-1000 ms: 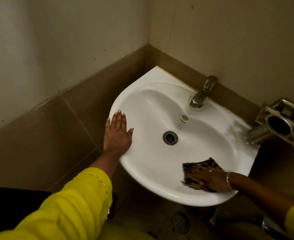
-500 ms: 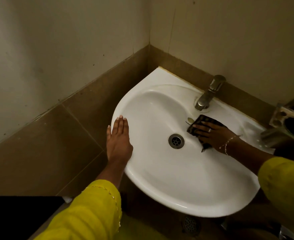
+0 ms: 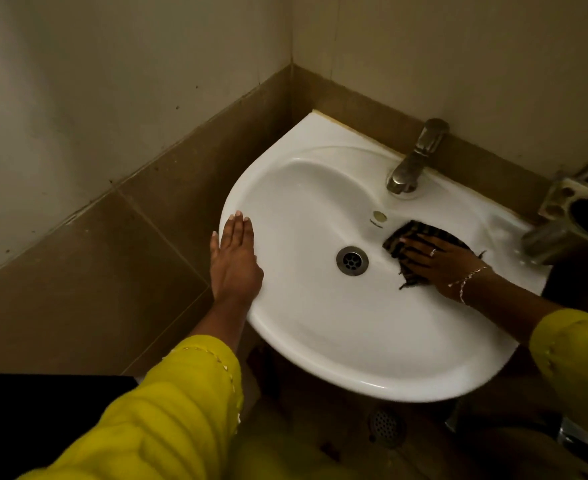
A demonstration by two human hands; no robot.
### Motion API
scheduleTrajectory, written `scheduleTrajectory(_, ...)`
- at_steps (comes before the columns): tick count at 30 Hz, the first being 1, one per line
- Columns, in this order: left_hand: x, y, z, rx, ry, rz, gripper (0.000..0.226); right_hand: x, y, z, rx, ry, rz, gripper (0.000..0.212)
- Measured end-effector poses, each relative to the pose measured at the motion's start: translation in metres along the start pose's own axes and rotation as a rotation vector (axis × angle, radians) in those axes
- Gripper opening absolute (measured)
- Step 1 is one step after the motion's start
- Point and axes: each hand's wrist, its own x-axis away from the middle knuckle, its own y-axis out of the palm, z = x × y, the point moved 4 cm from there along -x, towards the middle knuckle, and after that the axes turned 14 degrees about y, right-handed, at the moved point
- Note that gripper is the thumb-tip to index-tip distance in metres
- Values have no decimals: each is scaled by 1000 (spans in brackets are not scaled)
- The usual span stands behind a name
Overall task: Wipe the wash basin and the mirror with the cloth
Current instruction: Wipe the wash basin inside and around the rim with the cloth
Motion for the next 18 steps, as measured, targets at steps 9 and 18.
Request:
scheduleTrajectory(9,1,1,2,-68,8,-30,68,40,-5,-49,-208,113,-923,62)
scheduleTrajectory(18,-1,1,2,-27,17,-10,67,16,-66,-123,-834,-65,-664,56)
